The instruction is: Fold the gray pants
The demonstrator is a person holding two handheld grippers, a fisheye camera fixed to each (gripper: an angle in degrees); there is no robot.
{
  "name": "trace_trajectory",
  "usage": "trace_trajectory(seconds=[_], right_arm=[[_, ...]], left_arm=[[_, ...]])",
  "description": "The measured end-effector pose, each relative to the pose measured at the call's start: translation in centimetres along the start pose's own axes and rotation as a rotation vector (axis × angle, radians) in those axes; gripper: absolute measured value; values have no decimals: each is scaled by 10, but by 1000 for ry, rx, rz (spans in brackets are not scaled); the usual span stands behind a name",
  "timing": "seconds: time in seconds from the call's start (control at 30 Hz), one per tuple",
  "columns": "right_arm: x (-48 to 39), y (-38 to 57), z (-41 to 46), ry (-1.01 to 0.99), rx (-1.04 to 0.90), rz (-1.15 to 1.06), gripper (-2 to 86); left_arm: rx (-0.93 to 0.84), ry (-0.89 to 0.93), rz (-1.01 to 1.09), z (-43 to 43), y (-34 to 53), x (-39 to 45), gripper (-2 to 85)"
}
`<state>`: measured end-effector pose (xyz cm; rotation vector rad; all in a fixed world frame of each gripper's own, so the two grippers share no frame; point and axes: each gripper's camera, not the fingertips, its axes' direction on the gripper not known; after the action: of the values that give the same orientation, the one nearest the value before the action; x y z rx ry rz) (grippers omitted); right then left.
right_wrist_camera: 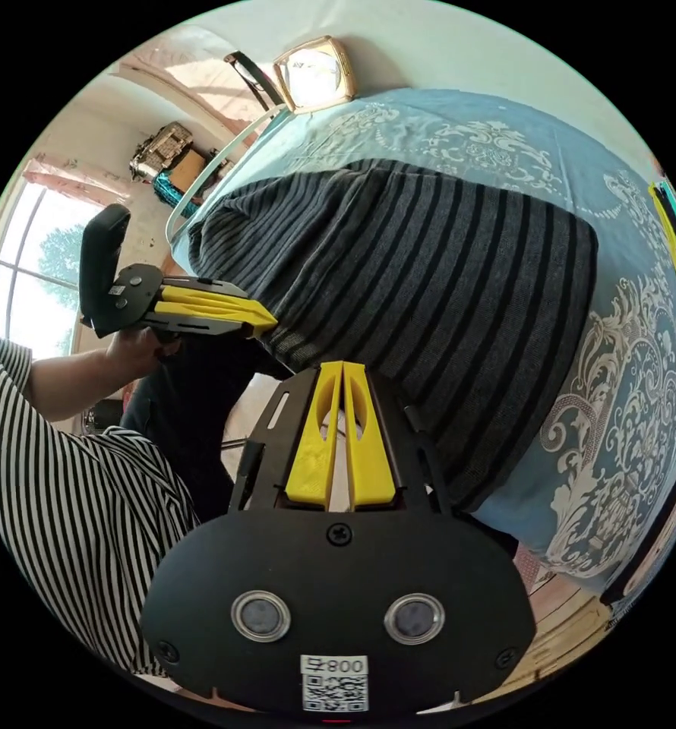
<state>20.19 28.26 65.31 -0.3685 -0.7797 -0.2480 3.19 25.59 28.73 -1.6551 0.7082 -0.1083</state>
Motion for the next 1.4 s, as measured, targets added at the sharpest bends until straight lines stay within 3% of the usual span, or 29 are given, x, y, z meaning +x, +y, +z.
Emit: trace_trajectory(seconds=[0.1, 0.33, 0.53, 0.73, 0.93, 1.2, 1.4], right_arm=[[24, 17, -7, -97, 44, 74, 4], [93, 94, -74, -62, 300, 334, 48], [173, 142, -69, -337, 358, 580, 114], [210, 153, -55, -556, 316, 605, 100], [218, 159, -76, -629, 367, 575, 68], [204, 143, -102, -586, 365, 518, 62], [210, 136, -123, -585, 395, 492, 60]], left_arm=[[13, -11, -18, -6, -5, 16, 2], [116, 33, 68, -24, -16, 64, 18], [86, 108, 176, -9, -42, 114, 65], [74, 113, 277, 4, -69, 165, 86], [60, 57, 360, 18, -86, 212, 127], [60, -282, 400, 34, -82, 261, 98], [82, -169, 347, 22, -77, 249, 72]])
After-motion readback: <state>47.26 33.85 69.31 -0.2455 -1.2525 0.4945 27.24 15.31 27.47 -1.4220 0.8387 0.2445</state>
